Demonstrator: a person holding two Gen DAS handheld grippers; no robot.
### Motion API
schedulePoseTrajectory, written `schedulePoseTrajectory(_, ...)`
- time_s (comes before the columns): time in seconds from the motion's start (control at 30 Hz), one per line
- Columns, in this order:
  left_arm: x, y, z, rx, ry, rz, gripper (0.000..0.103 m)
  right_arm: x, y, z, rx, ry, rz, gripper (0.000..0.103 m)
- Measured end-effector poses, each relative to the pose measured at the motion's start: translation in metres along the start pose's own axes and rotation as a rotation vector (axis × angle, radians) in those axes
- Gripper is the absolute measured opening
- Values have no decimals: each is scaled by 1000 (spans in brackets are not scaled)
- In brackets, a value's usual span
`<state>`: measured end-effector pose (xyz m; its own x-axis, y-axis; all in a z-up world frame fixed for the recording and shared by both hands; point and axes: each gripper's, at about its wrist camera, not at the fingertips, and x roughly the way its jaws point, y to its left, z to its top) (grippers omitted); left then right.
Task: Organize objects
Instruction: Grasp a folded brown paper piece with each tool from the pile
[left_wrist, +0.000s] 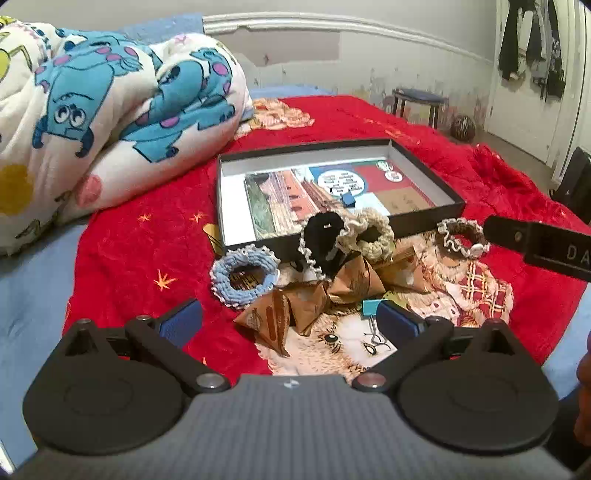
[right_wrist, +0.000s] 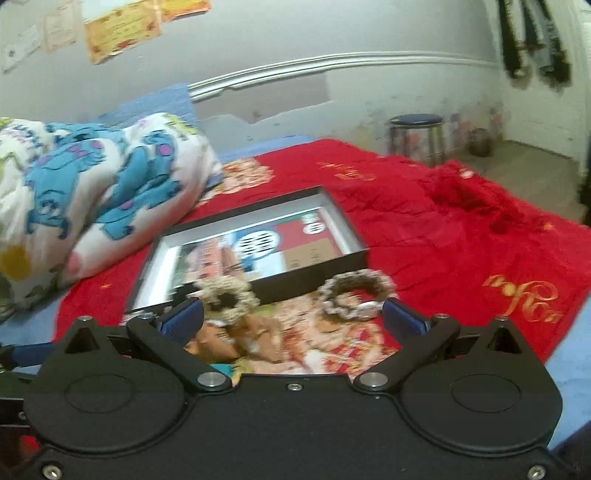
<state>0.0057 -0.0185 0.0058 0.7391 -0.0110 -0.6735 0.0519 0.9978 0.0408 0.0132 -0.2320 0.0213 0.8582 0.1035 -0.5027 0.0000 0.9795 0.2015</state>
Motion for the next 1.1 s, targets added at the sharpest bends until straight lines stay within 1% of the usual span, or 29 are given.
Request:
schedulePoseTrajectory(0.03,2,-1,1,2,8,-2,103,-1,-1,-1,3,-11,-10,103)
schedulePoseTrajectory(0.07,3,-1,1,-1,29,-10,103,-1,-3,-2,10,-21,-2,103)
schedulePoseTrajectory(0.2,8,-2,2,-8,43,-19,103,2,-10,-4,36,-30,108,103)
schedulePoseTrajectory(0.27,9,-2,1,-17,40,-16,103,4,-8,-4,29,-19,133,103)
schedulePoseTrajectory(0.3,14,-4,-2,41,54,50,103,6,-8,-4,29,-1,163,103)
schedulePoseTrajectory(0.37,15,-3,-2,42,62,60,103,11,-8,-5,61,44,199,103)
schedulePoseTrajectory(0.4,17,-5,-2,73,71,86,103,13,-9,-5,80,59,201,103)
schedulePoseTrajectory(0.47,18,-5,-1,71,67,95,103,17,-10,-6,93,76,193,103)
schedulePoseTrajectory(0.57,18,-5,-1,66,65,106,103,21,-10,-9,78,65,159,103)
schedulePoseTrajectory(0.77,24,-7,-3,35,100,79,103,23,-8,-15,47,63,152,103)
schedulePoseTrajectory(0.9,24,-11,-3,41,95,74,103,28,-6,-17,35,79,151,103)
schedulePoseTrajectory(1.1,26,-7,-4,-12,91,55,103,37,-10,-20,68,107,161,103)
